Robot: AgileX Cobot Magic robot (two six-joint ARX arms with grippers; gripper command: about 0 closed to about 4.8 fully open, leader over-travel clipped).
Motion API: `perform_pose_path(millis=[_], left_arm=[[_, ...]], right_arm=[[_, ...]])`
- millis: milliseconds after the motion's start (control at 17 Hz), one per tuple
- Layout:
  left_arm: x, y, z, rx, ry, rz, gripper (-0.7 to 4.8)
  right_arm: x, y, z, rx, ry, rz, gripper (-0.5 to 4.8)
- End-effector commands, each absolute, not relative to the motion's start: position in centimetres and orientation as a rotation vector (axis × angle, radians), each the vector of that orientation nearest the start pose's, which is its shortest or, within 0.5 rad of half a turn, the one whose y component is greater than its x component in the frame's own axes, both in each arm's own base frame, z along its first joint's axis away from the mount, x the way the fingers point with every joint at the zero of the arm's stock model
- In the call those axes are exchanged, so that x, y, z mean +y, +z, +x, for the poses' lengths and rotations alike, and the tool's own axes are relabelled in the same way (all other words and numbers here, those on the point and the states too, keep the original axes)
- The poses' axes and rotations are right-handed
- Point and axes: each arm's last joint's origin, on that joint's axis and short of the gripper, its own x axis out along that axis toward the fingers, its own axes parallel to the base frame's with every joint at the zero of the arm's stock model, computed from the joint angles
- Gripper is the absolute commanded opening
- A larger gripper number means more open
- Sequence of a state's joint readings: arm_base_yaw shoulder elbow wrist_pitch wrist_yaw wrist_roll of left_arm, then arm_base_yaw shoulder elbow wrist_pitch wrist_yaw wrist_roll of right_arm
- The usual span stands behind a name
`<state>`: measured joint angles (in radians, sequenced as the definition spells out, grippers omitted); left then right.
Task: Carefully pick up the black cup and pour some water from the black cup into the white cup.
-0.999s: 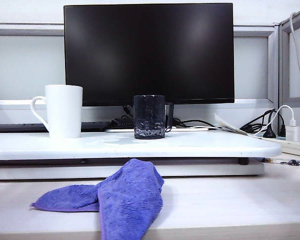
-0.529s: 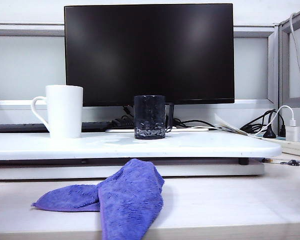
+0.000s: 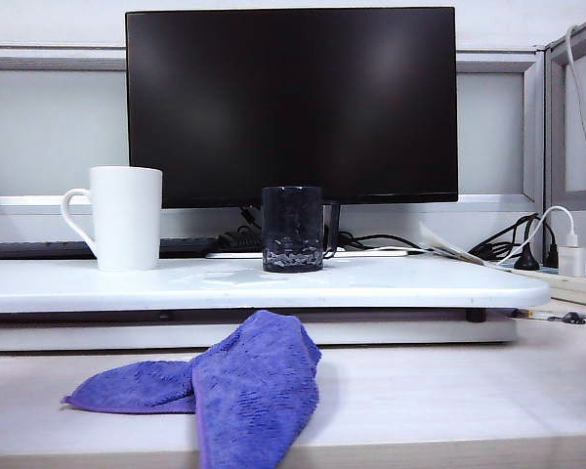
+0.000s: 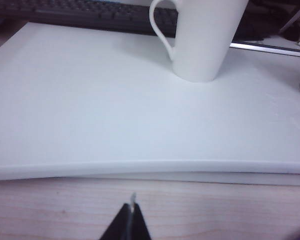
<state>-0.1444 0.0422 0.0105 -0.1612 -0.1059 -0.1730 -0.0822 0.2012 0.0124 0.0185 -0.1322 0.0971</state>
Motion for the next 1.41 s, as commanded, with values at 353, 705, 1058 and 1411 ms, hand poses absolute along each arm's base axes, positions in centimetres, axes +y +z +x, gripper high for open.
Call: perform_pose_path(millis=[353, 705, 1058, 1411], left_arm=[[0.8, 15.0, 9.6, 0.152, 0.158, -0.168, -0.05], [1.1, 15.0, 9.5, 0.15, 0.19, -0.171, -0.05], [1.1, 15.0, 9.5, 0.15, 0.19, -0.171, -0.05], [1.1, 15.0, 9.5, 0.15, 0.191, -0.171, -0.05]], right_arm=[[-0.4, 17.6, 9.6, -0.108, 0.062, 0.089, 0.0], [0.6, 17.6, 9.6, -0.099, 0.17, 0.094, 0.0], [0.9, 17.6, 9.6, -0.097, 0.207, 0.094, 0.0], [0.9, 17.6, 9.6, -0.097, 0.208, 0.095, 0.0]])
